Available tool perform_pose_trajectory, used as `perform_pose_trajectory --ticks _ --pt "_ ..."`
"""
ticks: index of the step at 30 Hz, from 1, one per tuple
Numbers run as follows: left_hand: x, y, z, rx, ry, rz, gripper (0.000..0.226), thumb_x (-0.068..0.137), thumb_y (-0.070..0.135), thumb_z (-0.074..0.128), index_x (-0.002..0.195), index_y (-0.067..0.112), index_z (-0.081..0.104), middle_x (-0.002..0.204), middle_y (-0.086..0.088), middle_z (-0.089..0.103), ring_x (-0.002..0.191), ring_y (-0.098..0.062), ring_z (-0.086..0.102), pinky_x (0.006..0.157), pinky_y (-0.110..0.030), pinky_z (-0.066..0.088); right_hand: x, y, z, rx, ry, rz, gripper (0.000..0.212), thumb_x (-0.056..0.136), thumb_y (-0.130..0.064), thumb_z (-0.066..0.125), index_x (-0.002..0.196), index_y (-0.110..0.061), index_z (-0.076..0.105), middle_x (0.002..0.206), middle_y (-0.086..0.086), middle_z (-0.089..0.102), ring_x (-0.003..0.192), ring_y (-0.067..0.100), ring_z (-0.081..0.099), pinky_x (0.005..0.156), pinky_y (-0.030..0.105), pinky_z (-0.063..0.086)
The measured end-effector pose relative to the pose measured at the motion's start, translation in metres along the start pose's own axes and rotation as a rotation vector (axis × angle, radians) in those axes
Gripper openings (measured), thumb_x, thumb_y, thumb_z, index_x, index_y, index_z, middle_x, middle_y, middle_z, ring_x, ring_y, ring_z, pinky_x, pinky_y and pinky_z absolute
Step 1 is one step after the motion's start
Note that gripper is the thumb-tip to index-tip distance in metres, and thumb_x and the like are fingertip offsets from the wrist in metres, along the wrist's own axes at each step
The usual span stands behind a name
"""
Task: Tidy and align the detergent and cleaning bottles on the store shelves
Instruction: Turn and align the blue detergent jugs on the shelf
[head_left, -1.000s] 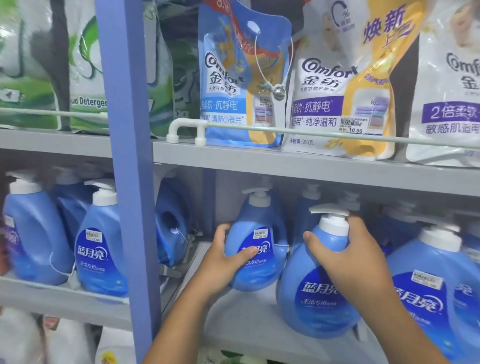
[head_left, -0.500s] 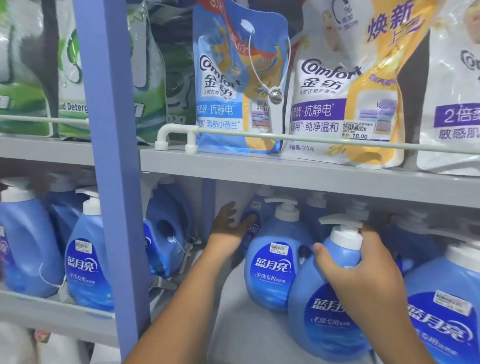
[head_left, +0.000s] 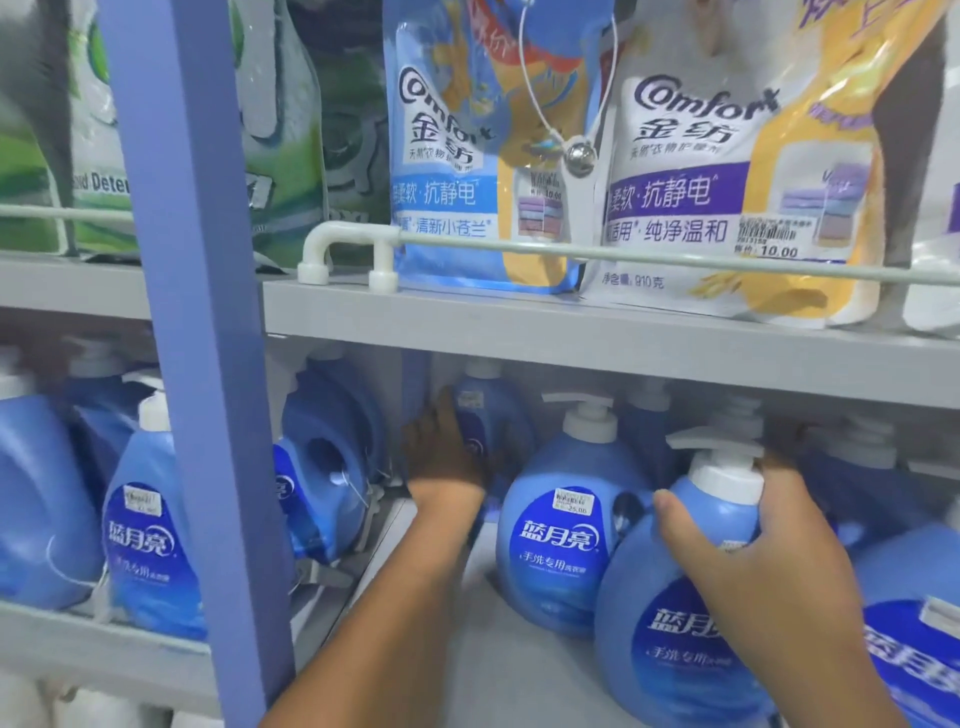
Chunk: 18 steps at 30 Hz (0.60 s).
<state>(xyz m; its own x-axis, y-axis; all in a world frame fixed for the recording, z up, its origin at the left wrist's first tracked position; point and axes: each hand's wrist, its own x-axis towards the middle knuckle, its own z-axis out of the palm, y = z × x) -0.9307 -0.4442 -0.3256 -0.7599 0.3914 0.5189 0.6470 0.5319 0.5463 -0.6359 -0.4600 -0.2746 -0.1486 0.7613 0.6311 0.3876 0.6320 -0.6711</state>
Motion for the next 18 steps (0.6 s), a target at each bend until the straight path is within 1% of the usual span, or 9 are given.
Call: perform_pose_trajectory --ticks 2,6,9,11,13,14,15,16,18 --pt "0.001 -0.003 0.002 0.036 0.026 -0.010 0.109 0.074 0.075 0.068 0.160 0.027 0.022 0.151 -0.007 0.045 0.128 -0.035 0.045 0.104 -0.042 0.042 -0.001 0.001 0.001 -0.008 0.010 0.000 0.044 0.068 -0.059 0.075 0.086 -0.049 0.036 0.084 -0.024 0.049 0.079 0.012 0.042 0.062 0.019 0.031" --pt "0.003 0.000 0.011 0.072 0.126 0.031 0.108 0.070 0.075 0.072 0.158 0.027 0.032 0.142 -0.017 0.048 0.118 -0.038 0.054 0.092 -0.046 0.050 0.000 0.004 0.002 -0.009 0.022 -0.015 0.047 0.068 -0.061 0.074 0.089 -0.052 0.033 0.084 -0.026 0.047 0.075 0.009 0.041 0.066 0.012 0.028" --pt "0.002 0.004 0.011 0.070 0.005 -0.054 0.109 0.072 0.075 0.070 0.158 0.027 0.022 0.146 -0.014 0.037 0.128 -0.036 0.047 0.094 -0.046 0.051 0.000 0.008 0.004 0.005 0.015 -0.022 0.047 0.069 -0.060 0.075 0.091 -0.049 0.036 0.085 -0.023 0.052 0.077 0.001 0.049 0.065 0.013 0.030" --pt "0.002 0.005 -0.001 -0.086 -0.046 -0.140 0.100 0.074 0.071 0.074 0.152 0.021 0.034 0.145 -0.015 0.041 0.132 -0.037 0.046 0.100 -0.048 0.049 0.000 0.012 0.003 0.018 0.001 -0.025 0.046 0.069 -0.060 0.076 0.094 -0.046 0.039 0.087 -0.021 0.055 0.079 0.007 0.050 0.067 0.012 0.031" --pt "-0.004 0.006 -0.024 -0.424 -0.038 -0.171 0.065 0.080 0.068 0.069 0.126 0.022 0.062 0.123 -0.011 0.064 0.119 -0.034 0.060 0.093 -0.040 0.052 -0.001 0.015 0.001 0.041 -0.011 -0.026 0.048 0.069 -0.068 0.074 0.096 -0.043 0.042 0.091 -0.022 0.058 0.085 0.007 0.053 0.067 0.014 0.034" --pt "-0.014 0.006 -0.036 -0.612 -0.087 -0.140 0.048 0.081 0.067 0.066 0.110 0.029 0.069 0.107 -0.003 0.073 0.108 -0.028 0.068 0.084 -0.032 0.055 -0.002 0.017 0.000 0.053 -0.012 -0.027 0.050 0.068 -0.072 0.070 0.098 -0.042 0.044 0.093 -0.024 0.058 0.088 0.004 0.055 0.067 0.015 0.035" --pt "-0.030 0.008 -0.047 -0.761 -0.193 -0.082 0.039 0.077 0.065 0.068 0.102 0.036 0.070 0.098 0.008 0.076 0.100 -0.018 0.073 0.076 -0.024 0.055 -0.003 0.017 -0.001 0.060 -0.010 -0.032 0.050 0.067 -0.075 0.067 0.099 -0.043 0.045 0.096 -0.027 0.057 0.090 0.000 0.056 0.066 0.015 0.036" --pt "-0.048 0.011 -0.057 -0.843 -0.345 0.003 0.037 0.071 0.062 0.072 0.104 0.046 0.068 0.098 0.016 0.076 0.096 -0.007 0.073 0.071 -0.016 0.055 -0.005 0.018 -0.002 0.067 -0.005 -0.042 0.049 0.067 -0.075 0.066 0.099 -0.043 0.045 0.098 -0.029 0.055 0.090 -0.001 0.055 0.066 0.015 0.036" --pt "-0.081 0.017 -0.067 -0.833 -0.621 0.111 0.058 0.062 0.056 0.086 0.111 0.063 0.057 0.105 0.028 0.073 0.094 0.004 0.072 0.073 -0.014 0.057 -0.009 0.017 -0.003 0.076 0.001 -0.060 0.047 0.068 -0.075 0.065 0.097 -0.047 0.042 0.100 -0.033 0.052 0.086 0.004 0.051 0.067 0.015 0.035"
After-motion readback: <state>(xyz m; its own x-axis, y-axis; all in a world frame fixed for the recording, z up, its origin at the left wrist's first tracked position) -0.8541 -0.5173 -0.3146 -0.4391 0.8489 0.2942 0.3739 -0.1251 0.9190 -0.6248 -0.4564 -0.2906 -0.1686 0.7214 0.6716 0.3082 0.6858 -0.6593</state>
